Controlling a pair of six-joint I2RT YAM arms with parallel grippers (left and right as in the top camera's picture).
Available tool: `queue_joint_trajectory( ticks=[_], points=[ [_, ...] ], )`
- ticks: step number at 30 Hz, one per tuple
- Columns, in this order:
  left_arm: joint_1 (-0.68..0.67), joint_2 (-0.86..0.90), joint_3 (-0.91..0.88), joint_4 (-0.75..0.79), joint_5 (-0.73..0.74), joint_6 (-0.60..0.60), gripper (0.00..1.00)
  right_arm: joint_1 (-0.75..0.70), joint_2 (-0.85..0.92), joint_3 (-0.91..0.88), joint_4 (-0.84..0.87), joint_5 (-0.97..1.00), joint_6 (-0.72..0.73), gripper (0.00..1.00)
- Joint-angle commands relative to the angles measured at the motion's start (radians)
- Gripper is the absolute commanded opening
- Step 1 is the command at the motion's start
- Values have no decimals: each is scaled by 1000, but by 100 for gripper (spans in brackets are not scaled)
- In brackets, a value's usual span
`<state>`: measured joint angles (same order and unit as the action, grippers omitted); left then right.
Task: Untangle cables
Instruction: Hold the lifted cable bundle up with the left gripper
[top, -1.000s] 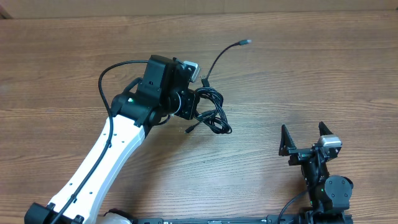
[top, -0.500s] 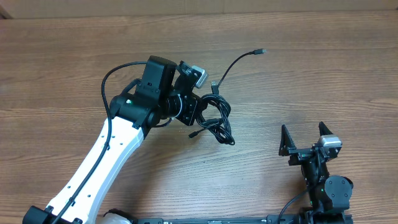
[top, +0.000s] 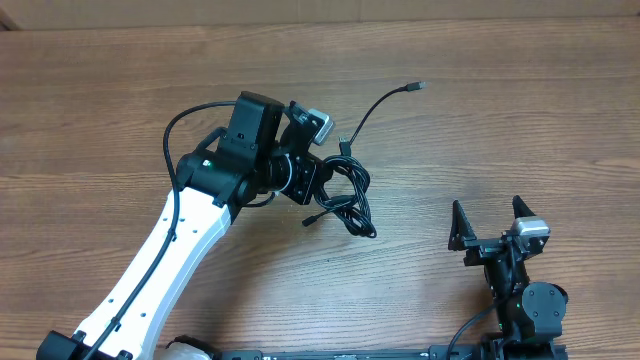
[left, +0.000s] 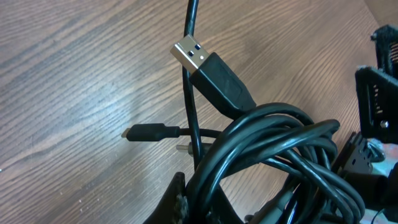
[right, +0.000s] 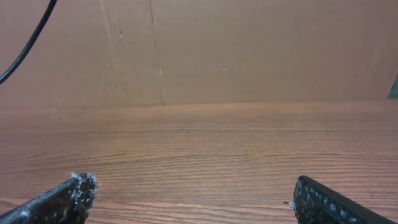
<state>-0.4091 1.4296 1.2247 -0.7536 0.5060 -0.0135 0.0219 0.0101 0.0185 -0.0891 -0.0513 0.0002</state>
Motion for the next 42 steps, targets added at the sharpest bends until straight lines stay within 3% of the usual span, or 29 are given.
queue_joint_trajectory(
  ticks=[1, 11, 15, 26, 42],
  points=[
    [-5, -24, 26, -14, 35, 57, 4, 7, -7, -10, 7, 8, 6, 100],
    [-5, -24, 26, -95, 21, 177, 4, 7, -7, -10, 7, 8, 6, 100],
    [-5, -24, 26, -122, -56, 177, 4, 7, -7, -10, 7, 8, 6, 100],
    [-5, -24, 26, -183, -73, 220, 4, 7, -7, -10, 7, 8, 6, 100],
    [-5, -24, 26, -245, -282, 171, 4, 7, -7, -10, 8, 8, 6, 100]
  ],
)
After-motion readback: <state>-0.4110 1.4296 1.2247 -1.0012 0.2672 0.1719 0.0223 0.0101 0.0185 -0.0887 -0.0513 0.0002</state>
